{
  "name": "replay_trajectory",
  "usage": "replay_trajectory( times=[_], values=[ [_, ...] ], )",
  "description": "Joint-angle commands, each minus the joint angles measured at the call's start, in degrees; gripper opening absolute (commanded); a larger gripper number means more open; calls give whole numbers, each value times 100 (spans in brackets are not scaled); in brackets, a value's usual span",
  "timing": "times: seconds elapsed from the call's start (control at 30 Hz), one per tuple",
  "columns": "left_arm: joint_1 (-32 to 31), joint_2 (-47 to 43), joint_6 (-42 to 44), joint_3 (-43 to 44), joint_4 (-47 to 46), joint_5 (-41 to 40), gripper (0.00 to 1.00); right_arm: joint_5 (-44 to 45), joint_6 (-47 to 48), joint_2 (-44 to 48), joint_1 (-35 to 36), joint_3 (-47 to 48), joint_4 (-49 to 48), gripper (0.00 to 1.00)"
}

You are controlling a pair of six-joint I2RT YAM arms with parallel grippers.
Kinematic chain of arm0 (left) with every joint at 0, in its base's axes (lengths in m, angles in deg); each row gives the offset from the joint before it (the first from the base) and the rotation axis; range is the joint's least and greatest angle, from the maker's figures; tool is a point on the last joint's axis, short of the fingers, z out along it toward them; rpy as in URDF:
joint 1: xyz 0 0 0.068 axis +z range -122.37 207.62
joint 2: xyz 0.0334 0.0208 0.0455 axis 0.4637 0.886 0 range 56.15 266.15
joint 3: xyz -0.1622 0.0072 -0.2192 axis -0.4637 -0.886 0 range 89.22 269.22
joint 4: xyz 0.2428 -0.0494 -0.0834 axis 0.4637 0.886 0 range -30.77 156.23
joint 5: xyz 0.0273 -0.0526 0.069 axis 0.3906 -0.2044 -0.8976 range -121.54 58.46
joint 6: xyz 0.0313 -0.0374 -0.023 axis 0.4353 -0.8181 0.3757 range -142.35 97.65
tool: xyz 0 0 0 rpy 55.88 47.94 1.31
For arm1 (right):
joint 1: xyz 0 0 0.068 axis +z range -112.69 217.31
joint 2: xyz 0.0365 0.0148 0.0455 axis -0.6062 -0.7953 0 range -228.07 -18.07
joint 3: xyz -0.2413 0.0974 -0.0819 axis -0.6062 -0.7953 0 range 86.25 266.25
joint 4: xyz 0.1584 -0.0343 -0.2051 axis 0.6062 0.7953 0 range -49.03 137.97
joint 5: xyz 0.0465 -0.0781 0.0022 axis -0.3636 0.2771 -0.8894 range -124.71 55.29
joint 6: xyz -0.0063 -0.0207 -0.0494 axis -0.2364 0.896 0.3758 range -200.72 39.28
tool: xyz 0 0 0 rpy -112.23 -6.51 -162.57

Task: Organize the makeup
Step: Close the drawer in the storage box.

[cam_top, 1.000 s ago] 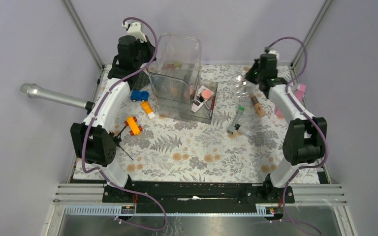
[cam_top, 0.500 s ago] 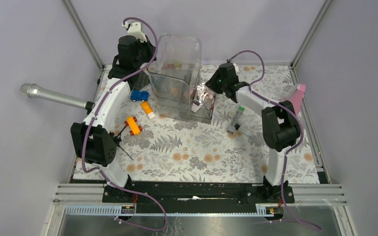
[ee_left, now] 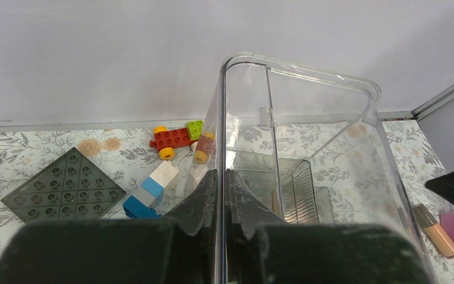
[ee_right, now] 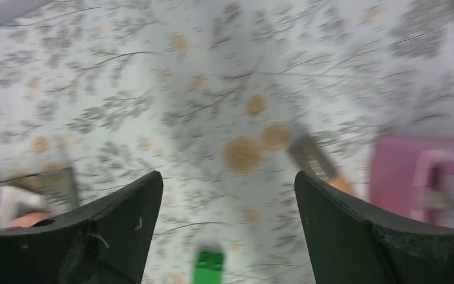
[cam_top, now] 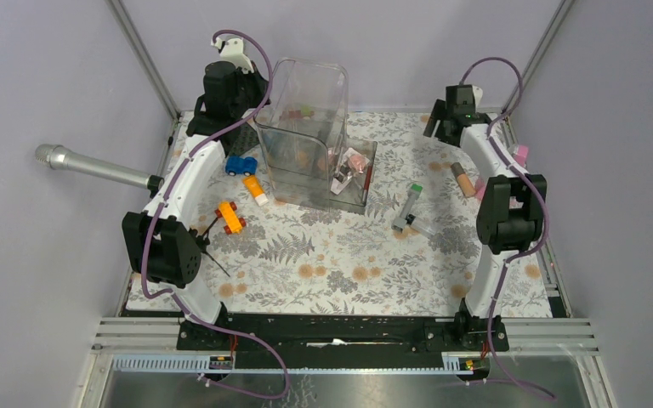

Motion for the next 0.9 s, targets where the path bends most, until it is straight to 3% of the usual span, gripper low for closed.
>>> replay_trajectory(
  times=[0.0,0.1,0.33,0.43,0.53,0.63,0.87],
  values=[
    [-106,362,-7,-114,1097,293,6,1135,1820,-170,99,444,980,93],
    [-106,346,-7,-129,1092,292,6,1439,2338,-385,29,448,1003,99],
    [-106,379,-57,-112,1084,349,6,479,2441,-482,-214,521,1153,100],
    [-106,401,-68,-112,1088,373,6,-788,1674,-300,-216,455,884,98],
    [-115,409,-61,-123,1088,360,6,-2331,631,-168,-205,145,258,90],
    [-115,400,-60,-133,1088,344,6,-3028,-308,-118,-141,-436,-539,80],
    [-126,423,34,-158,1121,182,6,-1982,-487,-144,522,-988,-874,78]
  ],
)
